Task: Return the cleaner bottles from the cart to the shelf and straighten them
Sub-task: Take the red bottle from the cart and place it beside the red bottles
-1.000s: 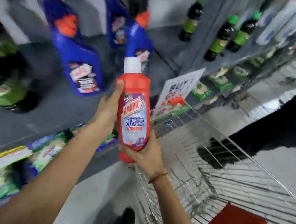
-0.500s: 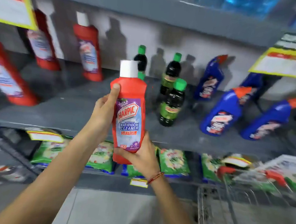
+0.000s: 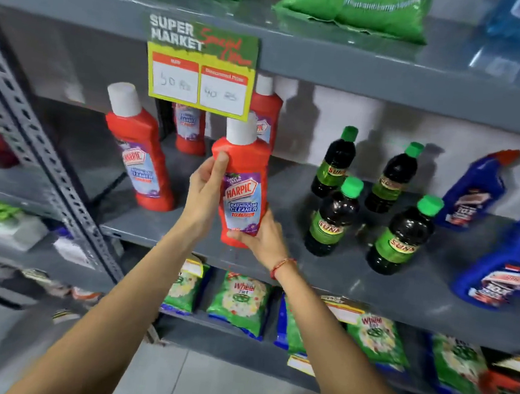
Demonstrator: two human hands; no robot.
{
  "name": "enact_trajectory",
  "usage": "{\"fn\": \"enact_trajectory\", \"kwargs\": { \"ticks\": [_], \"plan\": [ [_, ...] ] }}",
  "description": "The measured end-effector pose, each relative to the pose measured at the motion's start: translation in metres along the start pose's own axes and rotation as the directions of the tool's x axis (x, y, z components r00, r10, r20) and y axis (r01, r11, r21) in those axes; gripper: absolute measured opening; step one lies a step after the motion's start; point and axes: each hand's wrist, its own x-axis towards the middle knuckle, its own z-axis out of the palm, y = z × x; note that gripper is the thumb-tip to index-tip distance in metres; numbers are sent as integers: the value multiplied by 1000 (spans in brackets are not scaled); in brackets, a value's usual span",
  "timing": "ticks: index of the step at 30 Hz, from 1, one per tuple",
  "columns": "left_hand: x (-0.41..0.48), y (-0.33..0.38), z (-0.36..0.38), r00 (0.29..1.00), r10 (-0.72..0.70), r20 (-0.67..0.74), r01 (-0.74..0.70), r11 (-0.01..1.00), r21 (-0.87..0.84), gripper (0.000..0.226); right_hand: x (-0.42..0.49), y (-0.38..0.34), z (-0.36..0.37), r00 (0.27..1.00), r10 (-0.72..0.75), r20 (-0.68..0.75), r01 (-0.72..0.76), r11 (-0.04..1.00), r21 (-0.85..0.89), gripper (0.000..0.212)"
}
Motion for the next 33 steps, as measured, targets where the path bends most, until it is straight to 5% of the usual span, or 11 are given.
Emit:
{"fn": "enact_trajectory", "kwargs": {
  "ticks": [15,17,20,23,28,33],
  "plan": [
    [23,-21,-20,983,58,174,-76,992,100,14,33,25,17,1000,14,-9,-13,996,90,75],
    [20,-27,-35,993,57,98,-69,991,117,15,34,28,17,1000,3,-7,-3,997,83,76],
    [6,-43,-70,971,103,-216,-79,990,118,10,32,39,16,1000,2,-24,0,996,85,73],
    [-8,-62,-109,850,177,-496,-61,968,242,36,29,51,18,1000,-1,-22,4,993,118,68],
    [7,-90,-142,907,78,-413,188,804,564,114,30,50,31,997,28,-78,-14,986,169,62],
    [28,-95,-146,912,25,-409,251,755,606,98,37,51,38,996,64,-62,-50,977,209,62]
  ]
}}
